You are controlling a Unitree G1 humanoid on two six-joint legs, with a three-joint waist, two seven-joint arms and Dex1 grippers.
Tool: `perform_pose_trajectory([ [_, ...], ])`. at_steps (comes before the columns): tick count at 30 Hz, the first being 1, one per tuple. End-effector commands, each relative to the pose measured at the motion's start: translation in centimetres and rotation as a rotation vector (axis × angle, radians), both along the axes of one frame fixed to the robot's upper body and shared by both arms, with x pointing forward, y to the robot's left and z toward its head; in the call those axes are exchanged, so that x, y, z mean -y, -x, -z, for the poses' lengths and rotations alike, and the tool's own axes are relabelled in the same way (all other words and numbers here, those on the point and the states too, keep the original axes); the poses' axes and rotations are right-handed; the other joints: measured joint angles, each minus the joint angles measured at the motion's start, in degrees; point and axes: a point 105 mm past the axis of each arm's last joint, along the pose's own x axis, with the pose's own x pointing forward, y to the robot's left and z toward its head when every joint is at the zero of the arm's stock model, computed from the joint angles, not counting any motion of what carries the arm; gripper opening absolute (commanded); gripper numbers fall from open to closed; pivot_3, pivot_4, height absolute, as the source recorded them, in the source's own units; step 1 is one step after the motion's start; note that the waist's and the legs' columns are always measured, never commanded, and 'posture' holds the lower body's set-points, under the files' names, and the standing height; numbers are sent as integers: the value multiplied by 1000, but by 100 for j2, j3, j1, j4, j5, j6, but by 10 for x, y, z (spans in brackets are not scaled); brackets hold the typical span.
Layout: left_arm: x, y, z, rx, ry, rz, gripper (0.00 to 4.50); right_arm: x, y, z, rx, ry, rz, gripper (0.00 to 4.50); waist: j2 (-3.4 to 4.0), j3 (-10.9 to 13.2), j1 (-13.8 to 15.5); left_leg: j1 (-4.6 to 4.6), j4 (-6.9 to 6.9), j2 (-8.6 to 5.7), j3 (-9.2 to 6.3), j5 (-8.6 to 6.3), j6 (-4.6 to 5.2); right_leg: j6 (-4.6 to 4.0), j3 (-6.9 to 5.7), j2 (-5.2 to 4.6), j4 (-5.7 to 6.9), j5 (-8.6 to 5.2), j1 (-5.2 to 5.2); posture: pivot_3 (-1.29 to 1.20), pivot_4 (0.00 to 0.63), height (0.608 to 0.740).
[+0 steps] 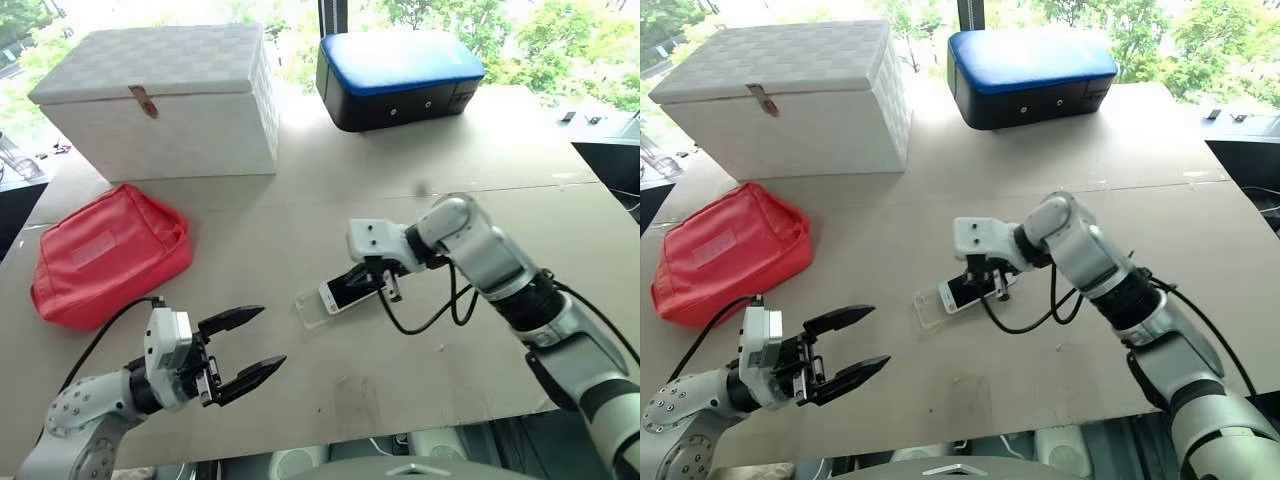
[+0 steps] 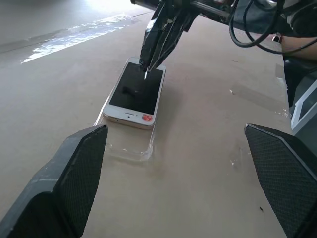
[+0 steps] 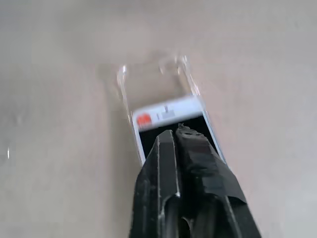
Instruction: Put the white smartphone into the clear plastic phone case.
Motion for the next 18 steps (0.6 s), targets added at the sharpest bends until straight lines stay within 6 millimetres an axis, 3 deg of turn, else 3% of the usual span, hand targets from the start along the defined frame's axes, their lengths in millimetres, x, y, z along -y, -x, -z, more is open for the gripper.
perform_pose_trajectory([
  [1, 1, -1, -4, 34, -15, -7, 4500, 3, -4, 43, 37, 108, 9, 25, -2, -1, 23, 2, 0, -1, -2, 0, 0, -1, -4, 9, 0, 0, 2, 0, 150, 740],
  [3, 1, -4, -3, 37, -20, -21, 4500, 10, -13, 61, 62, 168, 48, 25, 12, -2, 11, -2, 3, -10, 7, 0, 0, 1, 2, -2, -3, 0, 2, 0, 150, 740],
  [5, 0, -6, 2, 16, -56, -49, 4500, 13, -15, 56, 40, 130, 77, 25, 1, -10, 18, 13, 4, -13, 17, 0, 1, 3, 9, -4, -2, 0, 11, 0, 150, 740],
  [10, 1, -10, 16, -67, -113, -77, 4500, 15, -4, -13, -32, -166, 82, 25, -6, -2, 48, 6, 11, -11, -1, 0, 1, 4, -3, -3, 1, 0, 13, 0, 150, 740],
  [14, 7, -16, 24, -73, -141, -70, 4500, 31, 3, -43, -35, -265, 117, 25, 4, 12, 27, -4, 9, -11, -4, 0, 1, 3, -4, -2, 0, 1, 10, 0, 150, 740],
  [18, 15, -22, 34, -73, -172, -46, 2741, 60, -7, -39, 67, -227, 251, 0, 3, 12, 27, -2, -6, -7, -5, 0, 0, 1, -6, 5, -3, -1, 7, 0, 150, 740],
])
